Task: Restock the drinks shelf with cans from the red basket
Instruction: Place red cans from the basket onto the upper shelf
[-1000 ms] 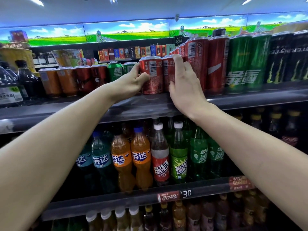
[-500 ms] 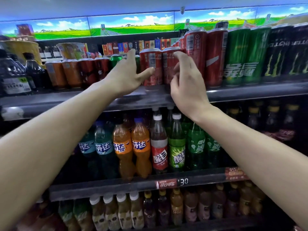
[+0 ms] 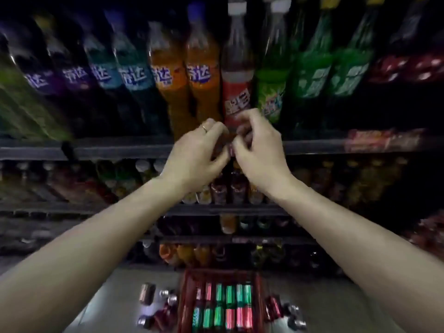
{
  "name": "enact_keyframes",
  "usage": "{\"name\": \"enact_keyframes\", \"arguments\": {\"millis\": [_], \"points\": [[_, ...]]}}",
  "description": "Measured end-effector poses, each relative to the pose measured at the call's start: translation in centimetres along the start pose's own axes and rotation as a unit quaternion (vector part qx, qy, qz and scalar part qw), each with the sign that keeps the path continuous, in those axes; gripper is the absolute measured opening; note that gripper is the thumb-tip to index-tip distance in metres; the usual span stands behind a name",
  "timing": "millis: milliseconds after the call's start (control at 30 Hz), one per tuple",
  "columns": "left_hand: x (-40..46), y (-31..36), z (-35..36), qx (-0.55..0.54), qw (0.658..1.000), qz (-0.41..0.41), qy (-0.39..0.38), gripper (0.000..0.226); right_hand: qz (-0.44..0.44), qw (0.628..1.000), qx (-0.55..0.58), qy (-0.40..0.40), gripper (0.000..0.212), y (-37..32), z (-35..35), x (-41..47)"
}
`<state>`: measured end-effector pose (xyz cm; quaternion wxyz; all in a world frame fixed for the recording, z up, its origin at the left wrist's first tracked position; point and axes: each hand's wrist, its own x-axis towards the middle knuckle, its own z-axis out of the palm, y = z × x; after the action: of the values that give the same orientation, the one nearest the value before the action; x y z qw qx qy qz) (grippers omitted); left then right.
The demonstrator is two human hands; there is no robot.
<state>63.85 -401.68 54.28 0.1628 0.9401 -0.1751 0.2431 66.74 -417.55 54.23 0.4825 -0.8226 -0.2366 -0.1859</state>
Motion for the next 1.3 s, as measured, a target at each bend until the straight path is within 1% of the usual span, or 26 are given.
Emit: {"name": "enact_keyframes", "arguments": {"millis": [67, 167, 233, 333, 467, 567, 633, 733, 800, 933, 1000, 1067, 1100, 1133, 1200, 1233, 1267, 1300], "points": [[-3.4, -0.8, 3.4, -0.004, 0.998, -0.032, -0.055, 0.022, 0.067, 0.996, 0.011, -0.050, 0.020, 3.2, 2.3, -3.3], [-8.3, -1.7, 7.9, -0.025, 0.990, -0.077, -0.111, 0.016, 0.156, 0.981, 0.011, -0.118, 0.019, 7.6, 5.7, -8.2], [-11.5, -2.1, 10.5, -0.042, 0.982, -0.117, -0.140, 0.013, 0.215, 0.965, 0.007, -0.151, 0.019, 10.0, 7.8, -11.2], [-16.1, -3.0, 14.2, -0.073, 0.960, -0.196, -0.188, 0.014, 0.305, 0.931, 0.002, -0.199, 0.016, 13.2, 10.6, -15.6], [-22.1, -4.7, 19.6, -0.109, 0.913, -0.285, -0.271, 0.015, 0.380, 0.892, -0.032, -0.243, 0.019, 17.4, 14.0, -21.4], [-26.7, -6.4, 24.5, -0.151, 0.873, -0.325, -0.332, 0.021, 0.442, 0.851, -0.055, -0.278, 0.023, 21.1, 16.7, -26.2], [-30.0, -7.5, 28.2, -0.159, 0.844, -0.348, -0.375, 0.023, 0.473, 0.829, -0.068, -0.291, 0.020, 24.2, 18.9, -29.8], [-35.8, -8.8, 34.4, -0.174, 0.814, -0.383, -0.402, 0.032, 0.498, 0.793, -0.104, -0.336, 0.020, 29.2, 22.5, -35.6], [-39.9, -9.5, 38.8, -0.183, 0.802, -0.381, -0.422, 0.041, 0.513, 0.774, -0.110, -0.354, 0.022, 33.0, 25.2, -39.8], [-47.4, -11.4, 48.2, -0.176, 0.782, -0.367, -0.473, 0.049, 0.527, 0.740, -0.126, -0.398, 0.022, 40.9, 31.0, -47.7], [-50.8, -12.5, 53.0, -0.164, 0.775, -0.361, -0.492, 0.055, 0.520, 0.724, -0.139, -0.431, 0.035, 45.9, 34.6, -52.6], [-53.7, -13.4, 57.6, -0.156, 0.769, -0.350, -0.511, 0.062, 0.522, 0.704, -0.162, -0.454, 0.053, 53.5, 38.6, -59.7], [-55.1, -13.8, 59.9, -0.151, 0.768, -0.339, -0.522, 0.064, 0.519, 0.698, -0.182, -0.459, 0.058, 56.1, 40.2, -62.0], [-56.3, -14.2, 62.0, -0.143, 0.767, -0.323, -0.536, 0.068, 0.511, 0.694, -0.199, -0.467, 0.059, 57.1, 41.1, -62.5], [-58.5, -14.9, 66.4, -0.124, 0.773, -0.274, -0.559, 0.078, 0.478, 0.701, -0.223, -0.480, 0.047, 56.4, 41.9, -61.1], [-59.4, -15.3, 68.5, -0.110, 0.779, -0.248, -0.565, 0.081, 0.461, 0.698, -0.241, -0.492, 0.048, 56.8, 42.4, -61.1], [-60.3, -15.6, 70.6, -0.096, 0.785, -0.224, -0.569, 0.081, 0.444, 0.691, -0.272, -0.502, 0.055, 57.9, 42.9, -61.6], [-61.0, -15.8, 72.4, -0.085, 0.792, -0.201, -0.570, 0.079, 0.440, 0.672, -0.308, -0.510, 0.062, 59.2, 43.5, -62.3]]}}
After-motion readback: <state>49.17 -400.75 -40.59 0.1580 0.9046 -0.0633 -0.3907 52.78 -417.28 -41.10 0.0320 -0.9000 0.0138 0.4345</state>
